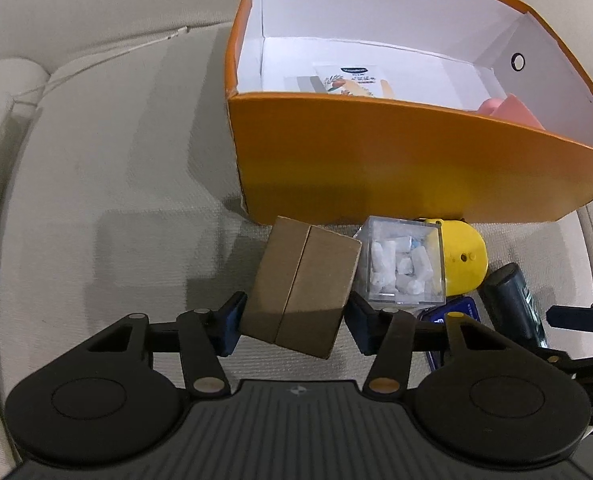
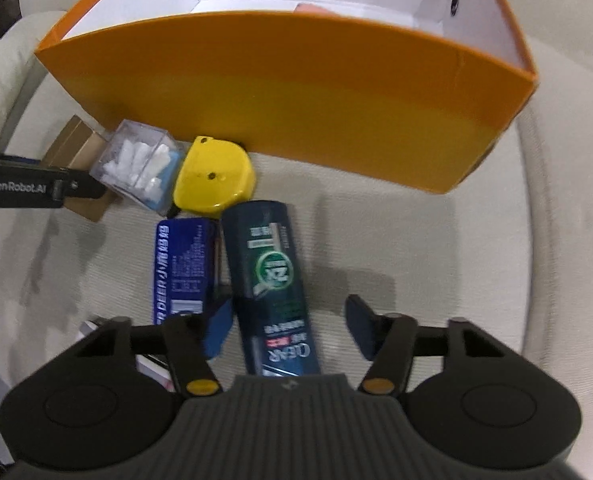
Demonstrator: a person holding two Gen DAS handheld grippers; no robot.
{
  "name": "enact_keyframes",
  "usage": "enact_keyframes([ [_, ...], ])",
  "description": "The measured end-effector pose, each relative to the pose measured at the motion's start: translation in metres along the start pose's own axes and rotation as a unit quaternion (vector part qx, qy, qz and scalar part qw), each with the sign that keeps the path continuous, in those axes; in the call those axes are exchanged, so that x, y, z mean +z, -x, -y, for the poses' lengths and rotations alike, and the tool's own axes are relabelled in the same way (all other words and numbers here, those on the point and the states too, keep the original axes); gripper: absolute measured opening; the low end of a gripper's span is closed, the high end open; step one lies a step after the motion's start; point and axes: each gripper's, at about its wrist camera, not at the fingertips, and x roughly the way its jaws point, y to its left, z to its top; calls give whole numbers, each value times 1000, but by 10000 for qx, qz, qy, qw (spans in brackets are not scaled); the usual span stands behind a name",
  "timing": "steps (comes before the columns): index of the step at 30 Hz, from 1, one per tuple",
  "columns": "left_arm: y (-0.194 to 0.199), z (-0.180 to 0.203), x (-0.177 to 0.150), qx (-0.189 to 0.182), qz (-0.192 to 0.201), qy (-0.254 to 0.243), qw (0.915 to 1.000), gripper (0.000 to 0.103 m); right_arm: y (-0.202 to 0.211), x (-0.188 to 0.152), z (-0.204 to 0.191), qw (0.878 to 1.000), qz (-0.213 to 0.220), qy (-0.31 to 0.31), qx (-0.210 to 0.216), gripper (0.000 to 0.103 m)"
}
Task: Organize rigid objects
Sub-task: 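Grasp the brown carton with the left tool while the right tool grasps the dark CLEAR bottle, then lift the brown carton and CLEAR bottle with both tools over the shoebox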
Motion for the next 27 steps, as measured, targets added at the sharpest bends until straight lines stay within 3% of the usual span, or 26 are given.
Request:
enact_keyframes([
  [13,-13,-17,-4,-280,-93,375,9989,59,-18,-2,-26,9977,-86,533,-411,59],
  [15,-11,-21,-3,-311,-139,488,9982,58,-15,0,-27,9983,-80,477,-328,50],
  [16,-10,-22,-3,-351,-149,532,9979,58,-13,0,-27,9988,-66,420,-243,40],
  [17,-9,-24,-4,-390,-165,566,9975,58,-10,1,-27,9990,-43,362,-246,38],
  [27,15,-32,-6,-416,-143,699,9966,51,9,1,-18,9999,23,119,88,38],
])
